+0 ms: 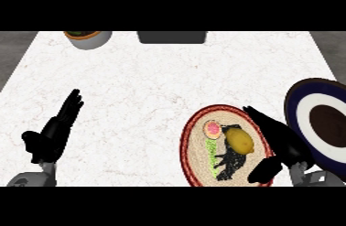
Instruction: Pick the lemon from the placemat and place it in the plate
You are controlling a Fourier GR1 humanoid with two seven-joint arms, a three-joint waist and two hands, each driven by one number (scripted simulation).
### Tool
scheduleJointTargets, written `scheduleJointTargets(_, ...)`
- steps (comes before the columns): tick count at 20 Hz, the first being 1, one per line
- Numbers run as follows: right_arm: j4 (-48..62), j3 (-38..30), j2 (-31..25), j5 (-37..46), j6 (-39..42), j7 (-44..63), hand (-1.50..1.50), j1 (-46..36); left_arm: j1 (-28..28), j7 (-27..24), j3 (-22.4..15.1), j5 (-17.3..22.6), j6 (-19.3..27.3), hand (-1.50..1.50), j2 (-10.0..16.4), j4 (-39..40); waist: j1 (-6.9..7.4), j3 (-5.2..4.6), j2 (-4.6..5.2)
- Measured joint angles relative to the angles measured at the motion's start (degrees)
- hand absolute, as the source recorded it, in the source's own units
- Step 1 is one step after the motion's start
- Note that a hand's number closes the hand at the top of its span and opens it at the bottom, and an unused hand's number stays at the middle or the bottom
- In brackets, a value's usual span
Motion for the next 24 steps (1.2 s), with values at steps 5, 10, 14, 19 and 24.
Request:
scheduleJointTargets(5, 3.94, -0.88, 2.55, 3.68, 0.31, -3.74, -1.5, 0.86, 1.15, -0.52, 0.78, -1.53, -0.56, 0.0, -1.78, -0.28, -0.06, 0.01, -0.01)
scheduleJointTargets(10, 11.36, -0.29, 6.83, 9.6, -1.36, -5.23, -1.5, -1.79, 0.42, -0.82, 2.33, -2.52, -1.58, 0.0, -2.23, 0.73, 0.0, 0.02, 0.02)
scheduleJointTargets(14, 14.24, -1.53, 8.75, 12.69, -1.14, -6.36, -1.5, -1.73, 0.72, -0.04, 3.67, -3.19, -2.52, 0.0, -2.76, -0.31, -0.04, 0.02, 0.0)
scheduleJointTargets(19, 20.82, -3.17, 10.05, 14.07, -0.94, -12.45, 1.5, -3.84, -0.43, 0.09, 4.08, -4.66, -2.5, 0.0, -4.19, 0.6, -0.09, -0.16, -0.12)
scheduleJointTargets(24, 22.18, -4.57, 9.96, 14.8, -0.03, -16.94, 1.5, -4.7, -0.06, 0.11, 5.21, -4.87, -3.89, 0.0, -3.91, 0.28, -0.08, -0.31, -0.31)
